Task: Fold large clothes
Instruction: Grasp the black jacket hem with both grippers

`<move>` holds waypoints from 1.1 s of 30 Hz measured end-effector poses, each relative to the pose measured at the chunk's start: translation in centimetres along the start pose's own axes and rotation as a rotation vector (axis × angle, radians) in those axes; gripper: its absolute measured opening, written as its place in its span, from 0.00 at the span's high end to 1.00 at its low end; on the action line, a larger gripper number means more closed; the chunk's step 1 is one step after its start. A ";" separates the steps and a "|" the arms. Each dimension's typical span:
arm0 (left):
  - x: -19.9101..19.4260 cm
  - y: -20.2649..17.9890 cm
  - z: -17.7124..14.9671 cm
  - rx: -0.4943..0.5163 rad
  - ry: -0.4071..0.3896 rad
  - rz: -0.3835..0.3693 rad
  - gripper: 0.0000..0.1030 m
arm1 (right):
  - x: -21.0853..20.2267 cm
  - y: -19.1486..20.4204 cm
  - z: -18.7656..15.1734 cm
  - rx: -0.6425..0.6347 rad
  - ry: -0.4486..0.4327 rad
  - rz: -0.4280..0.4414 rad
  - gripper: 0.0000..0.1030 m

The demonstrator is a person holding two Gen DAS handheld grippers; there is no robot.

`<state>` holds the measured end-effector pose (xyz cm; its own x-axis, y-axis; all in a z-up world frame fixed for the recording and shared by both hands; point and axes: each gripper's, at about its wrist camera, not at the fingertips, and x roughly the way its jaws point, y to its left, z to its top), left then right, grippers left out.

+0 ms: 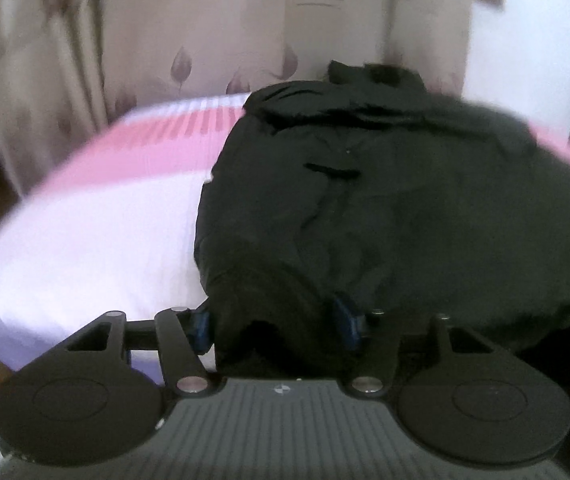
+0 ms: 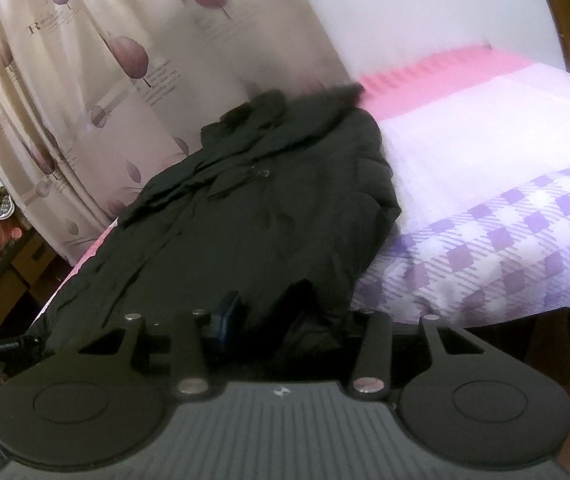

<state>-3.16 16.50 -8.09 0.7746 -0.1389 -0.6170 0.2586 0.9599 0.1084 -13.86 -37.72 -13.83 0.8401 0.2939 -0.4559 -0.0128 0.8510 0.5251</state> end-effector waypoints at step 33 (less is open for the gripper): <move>-1.6 0.1 2.2 -0.049 -0.052 -0.001 0.81 | -0.9 1.0 3.2 0.064 -0.019 0.145 0.72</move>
<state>-3.11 16.31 -5.40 0.8035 -0.1513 -0.5758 0.2318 0.9704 0.0684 -12.90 -38.56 -10.62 0.8419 0.4029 -0.3589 -0.1007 0.7708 0.6290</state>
